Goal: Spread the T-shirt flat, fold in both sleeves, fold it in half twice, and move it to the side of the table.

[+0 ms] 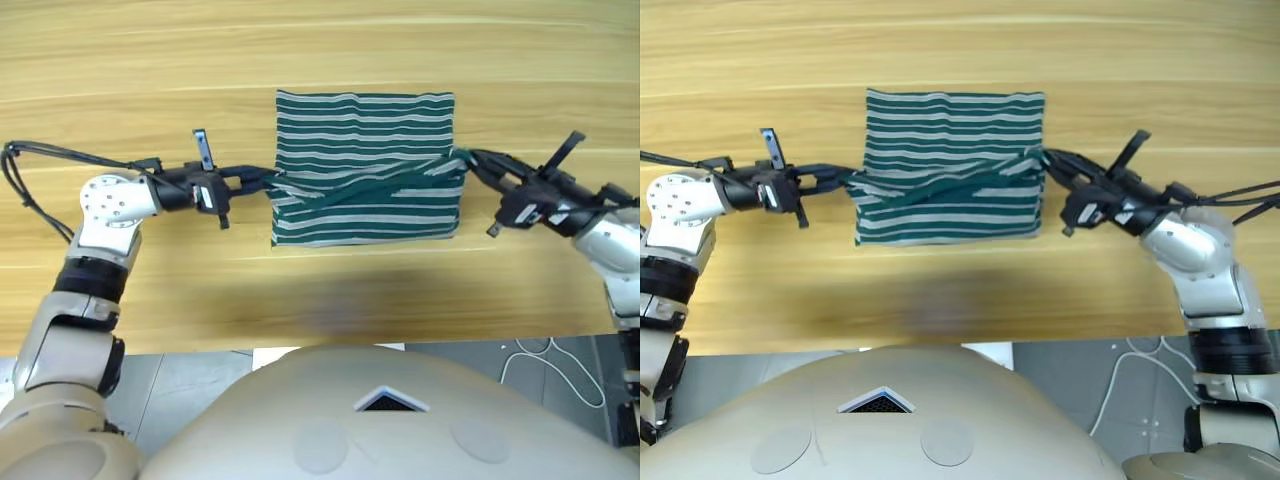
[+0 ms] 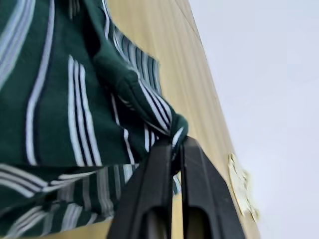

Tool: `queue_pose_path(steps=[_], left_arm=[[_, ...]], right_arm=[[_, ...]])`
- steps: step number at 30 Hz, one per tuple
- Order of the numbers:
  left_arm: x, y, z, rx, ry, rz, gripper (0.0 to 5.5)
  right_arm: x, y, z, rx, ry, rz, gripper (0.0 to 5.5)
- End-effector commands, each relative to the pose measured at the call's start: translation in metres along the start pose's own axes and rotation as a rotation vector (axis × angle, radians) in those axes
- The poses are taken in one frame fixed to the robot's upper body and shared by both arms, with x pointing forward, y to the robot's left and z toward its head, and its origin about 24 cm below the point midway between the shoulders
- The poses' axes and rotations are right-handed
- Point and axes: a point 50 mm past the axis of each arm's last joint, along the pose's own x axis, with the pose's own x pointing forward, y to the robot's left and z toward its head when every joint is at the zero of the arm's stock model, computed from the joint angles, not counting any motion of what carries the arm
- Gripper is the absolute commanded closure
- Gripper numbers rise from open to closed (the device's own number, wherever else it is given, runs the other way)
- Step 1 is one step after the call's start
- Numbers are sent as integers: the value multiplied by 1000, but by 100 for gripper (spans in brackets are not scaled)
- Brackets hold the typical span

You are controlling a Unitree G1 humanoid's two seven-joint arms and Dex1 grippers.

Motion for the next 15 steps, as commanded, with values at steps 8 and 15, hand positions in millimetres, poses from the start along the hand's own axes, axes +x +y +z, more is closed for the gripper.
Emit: queue_pose_path(steps=[8, 15], left_arm=[[39, 66, -12, 47, 85, 238, 550], [57, 65, -31, 52, 240, 245, 550]], right_arm=[[43, -17, -16, -28, 122, -119, 548], [68, -20, -34, 0, 228, -165, 548]])
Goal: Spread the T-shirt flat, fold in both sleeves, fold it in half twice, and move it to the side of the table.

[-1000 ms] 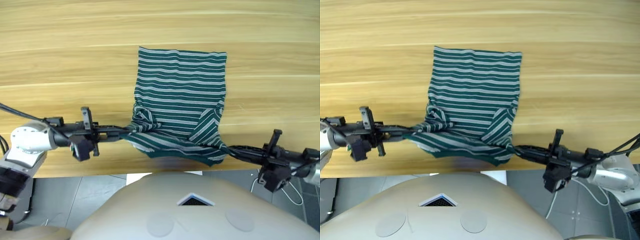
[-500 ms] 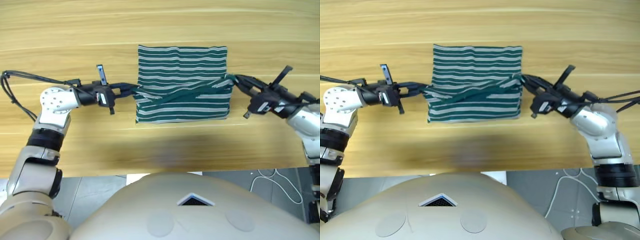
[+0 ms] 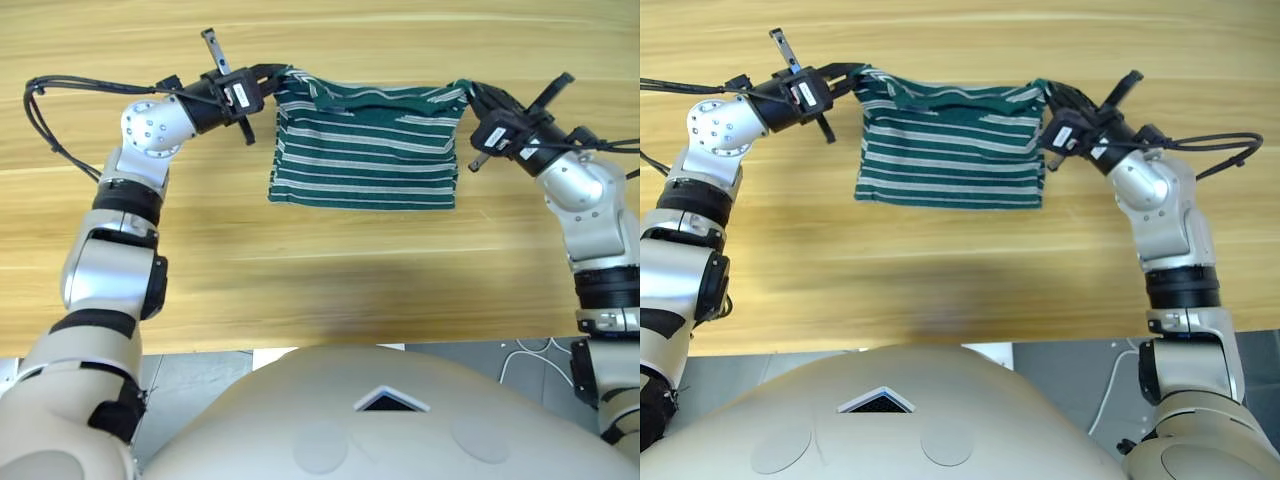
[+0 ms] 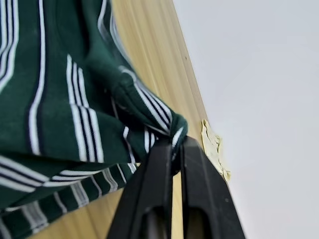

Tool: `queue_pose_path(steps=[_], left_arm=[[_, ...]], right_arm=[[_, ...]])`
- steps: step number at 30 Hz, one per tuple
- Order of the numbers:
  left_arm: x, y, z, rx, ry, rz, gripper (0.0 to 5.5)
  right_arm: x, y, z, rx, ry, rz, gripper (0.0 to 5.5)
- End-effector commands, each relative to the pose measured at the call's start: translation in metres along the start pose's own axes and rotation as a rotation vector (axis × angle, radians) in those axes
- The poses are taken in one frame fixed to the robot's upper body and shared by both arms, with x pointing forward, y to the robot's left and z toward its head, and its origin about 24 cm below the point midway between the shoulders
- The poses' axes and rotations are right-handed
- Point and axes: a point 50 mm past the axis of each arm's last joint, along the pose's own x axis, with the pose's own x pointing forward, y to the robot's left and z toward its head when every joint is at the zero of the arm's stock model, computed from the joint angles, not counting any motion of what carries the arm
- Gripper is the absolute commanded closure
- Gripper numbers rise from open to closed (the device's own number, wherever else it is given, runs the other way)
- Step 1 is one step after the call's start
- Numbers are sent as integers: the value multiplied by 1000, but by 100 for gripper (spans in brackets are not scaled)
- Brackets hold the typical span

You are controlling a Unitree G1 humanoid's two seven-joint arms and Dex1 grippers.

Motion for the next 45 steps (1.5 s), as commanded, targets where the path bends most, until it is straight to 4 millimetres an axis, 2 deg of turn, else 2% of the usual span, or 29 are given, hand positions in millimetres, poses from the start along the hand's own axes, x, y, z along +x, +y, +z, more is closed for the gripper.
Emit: queue_pose_path(steps=[1, 6, 12, 15, 19, 20, 24, 27, 29, 31, 32, 34, 37, 41, 42, 45], left_arm=[[13, -4, -6, 3, 76, -22, 550], [25, -13, -16, -44, 197, -18, 550], [36, -22, -23, -80, 312, 17, 550], [40, -21, -24, -129, 349, 60, 550], [44, -16, -25, -192, 393, 120, 550], [45, -14, -26, -201, 409, 134, 516], [46, -5, -28, -296, 470, 209, 456], [51, -2, -25, -372, 459, 214, 405], [51, 7, -23, -442, 445, 287, 372], [49, 21, -21, -584, 396, 414, 336], [45, 31, -21, -719, 328, 504, 332], [37, 44, -20, -875, 202, 599, 332], [28, 47, -22, -901, 112, 628, 332], [18, 36, -25, -818, 51, 602, 332], [15, 31, -27, -795, 46, 597, 332], [5, 16, -34, -733, 70, 598, 332]], right_arm=[[17, 2, -6, 2, 57, -12, 548], [36, 18, -21, -6, 153, 5, 548], [48, 43, -27, 27, 197, 42, 548], [52, 55, -27, 46, 209, 61, 548], [56, 59, -28, 91, 223, 32, 548], [57, 58, -28, 108, 225, 10, 512], [60, 50, -29, 169, 237, -70, 447], [64, 35, -29, 274, 239, -188, 393], [66, 26, -33, 356, 260, -276, 358], [65, 20, -37, 419, 266, -334, 319], [64, 15, -35, 438, 236, -363, 298], [62, 7, -27, 453, 133, -377, 274], [54, 7, -10, 391, -36, -284, 221], [26, 40, 11, 179, -227, 37, 154], [21, 45, 11, 147, -230, 89, 142], [6, 62, -7, 33, -126, 265, 95]])
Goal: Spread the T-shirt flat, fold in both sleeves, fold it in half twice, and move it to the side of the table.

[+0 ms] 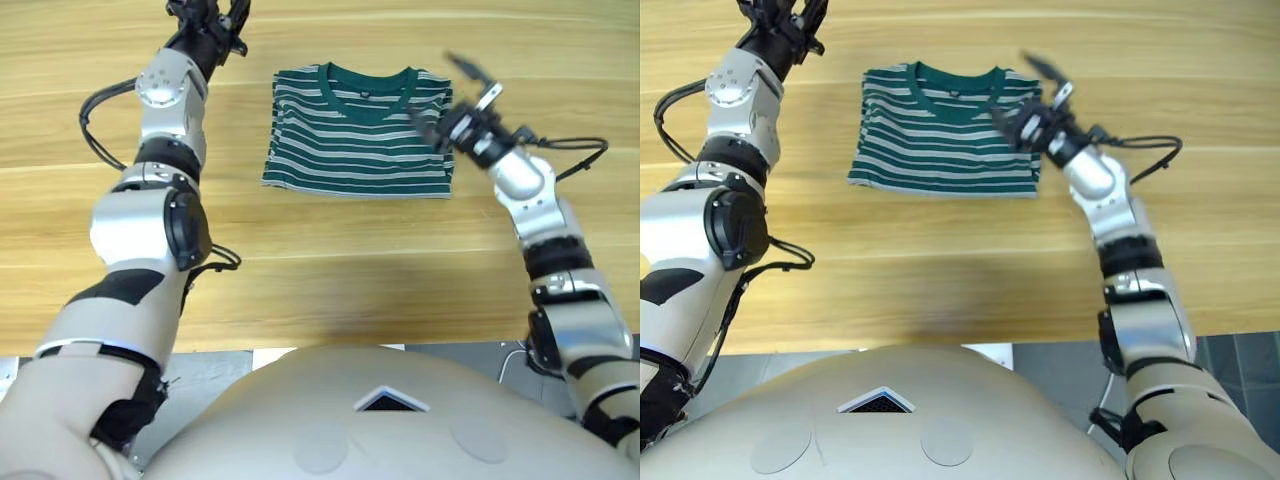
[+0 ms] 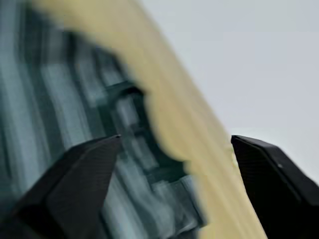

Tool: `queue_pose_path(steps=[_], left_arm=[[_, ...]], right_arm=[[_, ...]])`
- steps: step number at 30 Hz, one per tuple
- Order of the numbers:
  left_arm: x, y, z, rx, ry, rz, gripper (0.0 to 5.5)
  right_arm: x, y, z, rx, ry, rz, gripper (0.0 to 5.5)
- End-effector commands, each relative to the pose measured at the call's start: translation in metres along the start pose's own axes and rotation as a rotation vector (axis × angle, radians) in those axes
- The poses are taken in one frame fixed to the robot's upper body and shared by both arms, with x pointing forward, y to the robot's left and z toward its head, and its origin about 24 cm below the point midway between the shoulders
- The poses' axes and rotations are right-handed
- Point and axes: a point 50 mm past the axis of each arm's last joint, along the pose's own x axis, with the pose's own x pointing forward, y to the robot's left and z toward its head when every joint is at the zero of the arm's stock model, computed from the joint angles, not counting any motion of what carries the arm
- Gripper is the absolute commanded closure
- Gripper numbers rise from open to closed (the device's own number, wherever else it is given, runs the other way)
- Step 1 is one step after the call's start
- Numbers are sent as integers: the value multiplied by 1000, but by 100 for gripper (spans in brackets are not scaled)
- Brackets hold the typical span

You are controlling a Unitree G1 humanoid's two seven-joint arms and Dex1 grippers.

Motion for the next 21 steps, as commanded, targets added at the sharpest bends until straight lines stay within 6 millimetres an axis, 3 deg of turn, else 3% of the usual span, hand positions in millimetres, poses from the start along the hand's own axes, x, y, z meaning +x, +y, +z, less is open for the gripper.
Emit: queue_pose_path(steps=[1, 2, 6, 8, 10, 12, 14, 16, 19, 21], left_arm=[[-18, 4, -16, 76, 8, 2, 332], [-19, 4, -17, 80, 4, 4, 332], [-25, 3, -21, 113, -12, 5, 332], [-27, 3, -21, 130, -19, 8, 332], [-28, 4, -21, 142, -30, 11, 332], [-31, 7, -19, 152, -45, 20, 332], [-33, 11, -19, 161, -55, 34, 332], [-35, 12, -19, 167, -59, 43, 332], [-36, 9, -20, 173, -72, 37, 332], [-36, 5, -21, 190, -80, 25, 332]], right_arm=[[-19, 13, -20, -119, 153, 198, 86], [-22, 17, -25, -137, 193, 231, 62], [-37, 49, -46, -228, 362, 444, 62], [-43, 57, -44, -257, 363, 485, 62], [-48, 65, -13, -218, 180, 510, 62], [-61, 66, 43, -142, -140, 506, 62], [-79, 57, 88, -82, -407, 478, 62], [-95, 45, 117, -4, -601, 455, 62], [-95, 33, 125, 122, -692, 412, 62], [-76, 30, 118, 188, -655, 372, 62]])
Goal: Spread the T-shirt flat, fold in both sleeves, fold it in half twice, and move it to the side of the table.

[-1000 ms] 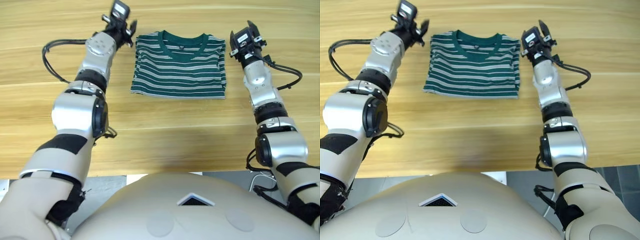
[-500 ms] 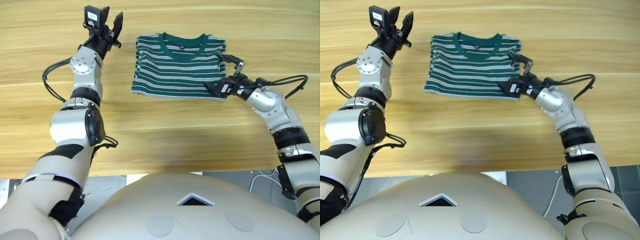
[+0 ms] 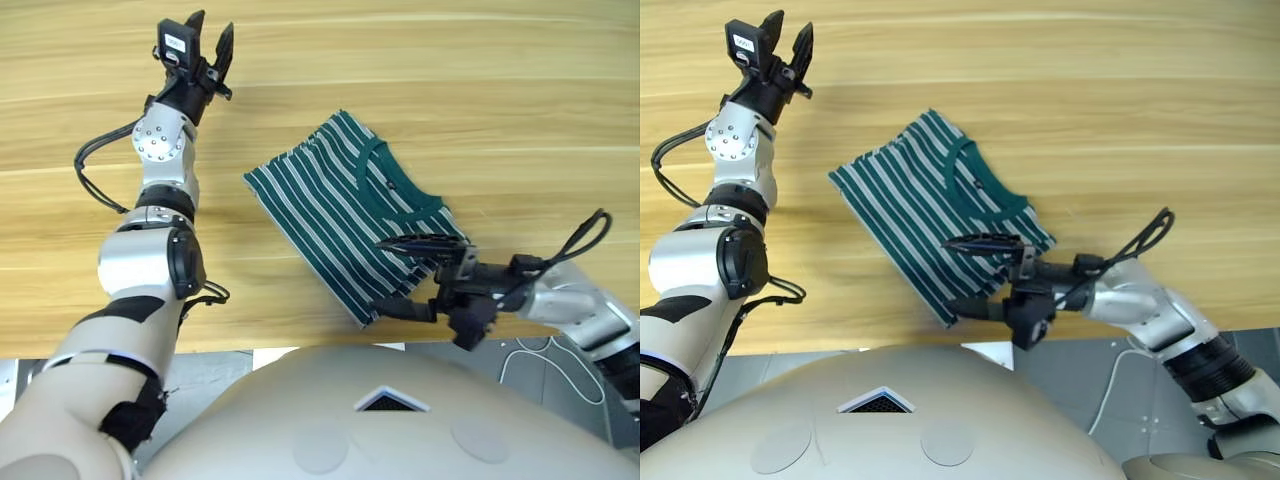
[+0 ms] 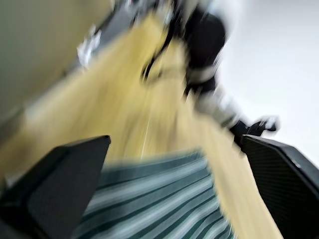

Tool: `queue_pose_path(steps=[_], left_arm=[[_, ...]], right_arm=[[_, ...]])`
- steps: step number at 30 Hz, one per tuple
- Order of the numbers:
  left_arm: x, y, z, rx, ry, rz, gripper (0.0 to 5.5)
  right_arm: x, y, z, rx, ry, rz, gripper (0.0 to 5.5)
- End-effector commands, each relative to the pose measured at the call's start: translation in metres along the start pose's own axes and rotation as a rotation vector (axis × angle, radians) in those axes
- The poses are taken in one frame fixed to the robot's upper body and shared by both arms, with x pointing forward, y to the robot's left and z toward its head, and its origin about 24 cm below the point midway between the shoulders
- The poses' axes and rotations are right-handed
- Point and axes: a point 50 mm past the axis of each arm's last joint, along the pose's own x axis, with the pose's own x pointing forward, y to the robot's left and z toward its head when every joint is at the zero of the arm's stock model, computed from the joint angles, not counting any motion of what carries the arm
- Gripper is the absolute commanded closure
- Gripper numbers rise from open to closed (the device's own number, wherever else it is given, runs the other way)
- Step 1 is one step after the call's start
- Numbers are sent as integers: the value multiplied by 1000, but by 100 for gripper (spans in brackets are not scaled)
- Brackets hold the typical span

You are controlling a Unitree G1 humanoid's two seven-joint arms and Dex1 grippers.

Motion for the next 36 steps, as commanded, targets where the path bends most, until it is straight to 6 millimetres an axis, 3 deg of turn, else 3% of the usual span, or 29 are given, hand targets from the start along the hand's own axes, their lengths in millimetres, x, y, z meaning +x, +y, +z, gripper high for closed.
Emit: queue_pose_path(steps=[1, 4, 8, 12, 15, 20, 28, 36], left_arm=[[-3, -5, -1, 37, -15, -21, 332], [-3, -8, 1, 46, -39, -32, 332], [-3, -10, 3, 49, -65, -37, 332], [-4, -15, 0, 41, -64, -41, 332], [-5, -19, -1, 45, -67, -50, 332], [-6, -24, -3, 43, -69, -60, 332], [-8, -32, -8, 22, -62, -65, 332], [-9, -37, -9, 28, -71, -74, 332]], right_arm=[[14, -20, -28, 75, 46, -94, 62], [35, -36, -62, 65, 180, -178, 62], [79, -50, -102, -7, 314, -254, 62], [114, -69, -139, 140, 357, -428, 62], [113, -79, -169, 143, 517, -524, 62], [91, -59, -210, 300, 828, -554, 62], [85, -30, -223, 444, 986, -657, 62], [79, -34, -225, 589, 1032, -1026, 62]])
